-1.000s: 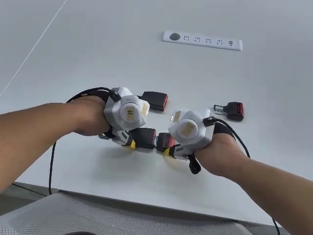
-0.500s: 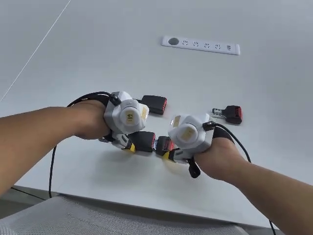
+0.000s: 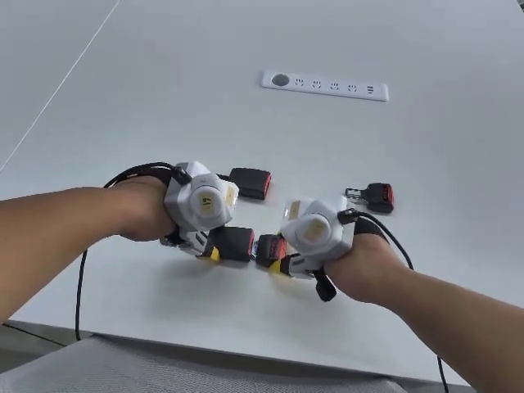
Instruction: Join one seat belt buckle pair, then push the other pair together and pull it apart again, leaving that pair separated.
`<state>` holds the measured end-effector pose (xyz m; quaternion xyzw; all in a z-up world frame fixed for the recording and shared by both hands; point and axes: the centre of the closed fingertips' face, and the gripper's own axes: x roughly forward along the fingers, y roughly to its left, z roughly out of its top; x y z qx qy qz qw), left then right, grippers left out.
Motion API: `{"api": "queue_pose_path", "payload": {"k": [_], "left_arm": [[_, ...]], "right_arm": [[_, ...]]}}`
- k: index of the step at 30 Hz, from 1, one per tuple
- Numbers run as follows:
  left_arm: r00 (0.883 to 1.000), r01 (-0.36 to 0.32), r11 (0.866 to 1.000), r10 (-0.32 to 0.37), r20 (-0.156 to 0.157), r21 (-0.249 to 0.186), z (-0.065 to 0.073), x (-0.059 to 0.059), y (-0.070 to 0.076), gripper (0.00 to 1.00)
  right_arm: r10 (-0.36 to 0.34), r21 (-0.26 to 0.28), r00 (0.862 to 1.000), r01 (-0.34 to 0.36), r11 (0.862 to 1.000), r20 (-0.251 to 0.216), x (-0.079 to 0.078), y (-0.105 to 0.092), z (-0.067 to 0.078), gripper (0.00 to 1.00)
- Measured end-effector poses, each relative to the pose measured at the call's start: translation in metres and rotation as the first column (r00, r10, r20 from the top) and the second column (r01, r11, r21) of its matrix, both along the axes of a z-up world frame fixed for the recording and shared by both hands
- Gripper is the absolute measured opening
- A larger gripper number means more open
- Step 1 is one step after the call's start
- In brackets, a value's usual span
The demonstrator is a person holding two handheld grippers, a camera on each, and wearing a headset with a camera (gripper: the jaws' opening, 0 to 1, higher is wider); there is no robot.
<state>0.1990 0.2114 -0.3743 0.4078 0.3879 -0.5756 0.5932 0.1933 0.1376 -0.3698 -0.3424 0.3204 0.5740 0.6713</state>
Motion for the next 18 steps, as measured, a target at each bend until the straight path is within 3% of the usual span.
{"api": "queue_pose_path", "payload": {"k": [18], "left_arm": [[1.000,-0.011,1.000,0.012,-0.016,0.029,0.0004,-0.0019,-0.0011,0.33]], "right_arm": [[0.016,0.001,1.000,-0.016,1.000,-0.027,0.0000,-0.0003,0.0005,0.34]]}}
